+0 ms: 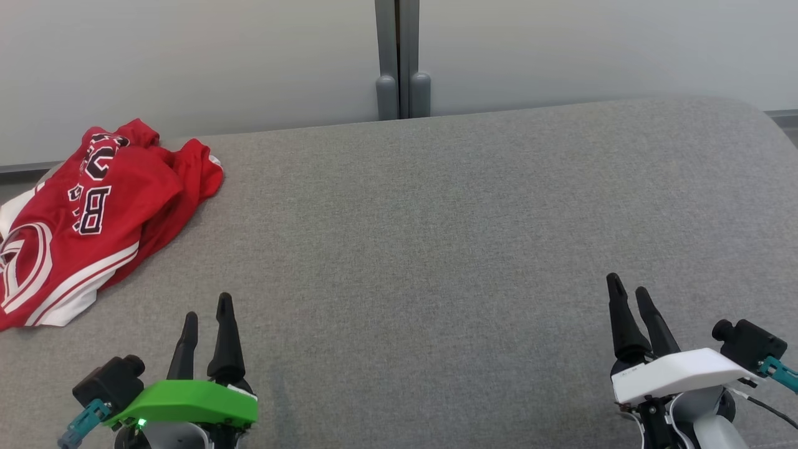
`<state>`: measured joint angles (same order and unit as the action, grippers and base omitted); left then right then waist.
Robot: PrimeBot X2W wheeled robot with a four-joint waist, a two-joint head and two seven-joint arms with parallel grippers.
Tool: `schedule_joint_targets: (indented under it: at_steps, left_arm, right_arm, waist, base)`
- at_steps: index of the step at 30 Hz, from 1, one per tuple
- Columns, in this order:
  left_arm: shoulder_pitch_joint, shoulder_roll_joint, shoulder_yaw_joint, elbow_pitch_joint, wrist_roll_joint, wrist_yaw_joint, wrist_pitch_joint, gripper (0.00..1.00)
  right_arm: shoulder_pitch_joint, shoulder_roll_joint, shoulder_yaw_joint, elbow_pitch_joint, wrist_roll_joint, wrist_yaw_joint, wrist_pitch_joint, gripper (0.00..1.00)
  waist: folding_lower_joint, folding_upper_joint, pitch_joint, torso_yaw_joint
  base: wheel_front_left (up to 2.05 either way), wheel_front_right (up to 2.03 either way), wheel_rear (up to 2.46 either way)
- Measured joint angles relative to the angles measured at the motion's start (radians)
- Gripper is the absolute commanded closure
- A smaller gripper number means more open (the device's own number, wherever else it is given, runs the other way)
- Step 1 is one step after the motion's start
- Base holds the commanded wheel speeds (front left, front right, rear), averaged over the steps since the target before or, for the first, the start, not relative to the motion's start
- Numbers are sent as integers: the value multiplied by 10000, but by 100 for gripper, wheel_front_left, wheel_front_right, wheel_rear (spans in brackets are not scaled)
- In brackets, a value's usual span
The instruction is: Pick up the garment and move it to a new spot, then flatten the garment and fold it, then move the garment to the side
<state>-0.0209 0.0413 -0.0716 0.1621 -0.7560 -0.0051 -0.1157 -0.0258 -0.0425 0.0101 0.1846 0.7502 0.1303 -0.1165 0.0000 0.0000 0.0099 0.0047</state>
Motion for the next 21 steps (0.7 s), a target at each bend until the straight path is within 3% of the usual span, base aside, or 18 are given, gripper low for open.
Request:
schedule_joint_targets:
  at_steps: [21]
  left_arm:
    - [12,15,-301,69,2627,324,-545,0]
  right_arm:
    - [-9,-21,219,90,-2752,2,-529,0]
  waist:
    - [0,0,101,38]
  base:
    - [0,0,0]
